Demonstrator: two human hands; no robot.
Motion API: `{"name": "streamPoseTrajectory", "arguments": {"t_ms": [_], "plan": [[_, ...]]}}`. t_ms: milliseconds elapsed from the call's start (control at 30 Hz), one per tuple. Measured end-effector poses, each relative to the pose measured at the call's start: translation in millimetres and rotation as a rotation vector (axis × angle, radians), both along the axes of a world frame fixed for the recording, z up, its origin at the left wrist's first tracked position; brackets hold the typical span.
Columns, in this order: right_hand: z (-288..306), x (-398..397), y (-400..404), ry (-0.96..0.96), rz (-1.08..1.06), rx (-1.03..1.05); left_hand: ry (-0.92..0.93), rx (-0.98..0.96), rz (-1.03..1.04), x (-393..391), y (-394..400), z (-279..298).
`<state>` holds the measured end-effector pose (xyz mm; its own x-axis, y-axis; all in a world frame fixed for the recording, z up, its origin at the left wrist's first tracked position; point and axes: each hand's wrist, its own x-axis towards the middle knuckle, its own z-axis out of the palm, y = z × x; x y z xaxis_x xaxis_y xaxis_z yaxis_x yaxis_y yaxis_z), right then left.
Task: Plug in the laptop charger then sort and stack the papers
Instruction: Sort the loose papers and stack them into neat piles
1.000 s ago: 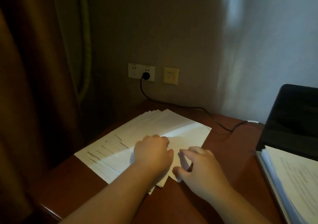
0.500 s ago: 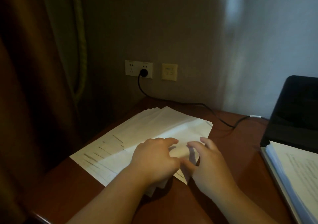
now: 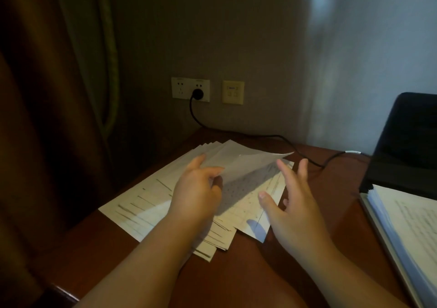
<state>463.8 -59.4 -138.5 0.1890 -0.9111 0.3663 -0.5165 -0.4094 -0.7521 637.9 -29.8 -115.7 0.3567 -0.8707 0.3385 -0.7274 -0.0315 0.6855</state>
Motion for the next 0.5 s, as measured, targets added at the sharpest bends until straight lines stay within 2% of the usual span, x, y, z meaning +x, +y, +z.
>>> {"name": "streamPoseTrajectory", "arguments": {"t_ms": [133,267,400,500], "plan": [[1.1,-0.3,4.3,0.189,0.076,-0.001,-0.055,-0.027,-0.018,2.7,-2.2,-4.0],[-4.4,1.7,2.7,0.513,0.144,0.034,-0.028,0.011,-0.044,2.3,-2.6,-12.2],[-5.2,0.5,-0.2,0.527,0.129,0.009,0.012,0.045,-0.111,0.9,-3.3,-17.3],[-7.5,-1.3,-1.4,0.446,0.081,-0.035,0.061,0.033,-0.175,-0.5,-1.2,-16.5]]}}
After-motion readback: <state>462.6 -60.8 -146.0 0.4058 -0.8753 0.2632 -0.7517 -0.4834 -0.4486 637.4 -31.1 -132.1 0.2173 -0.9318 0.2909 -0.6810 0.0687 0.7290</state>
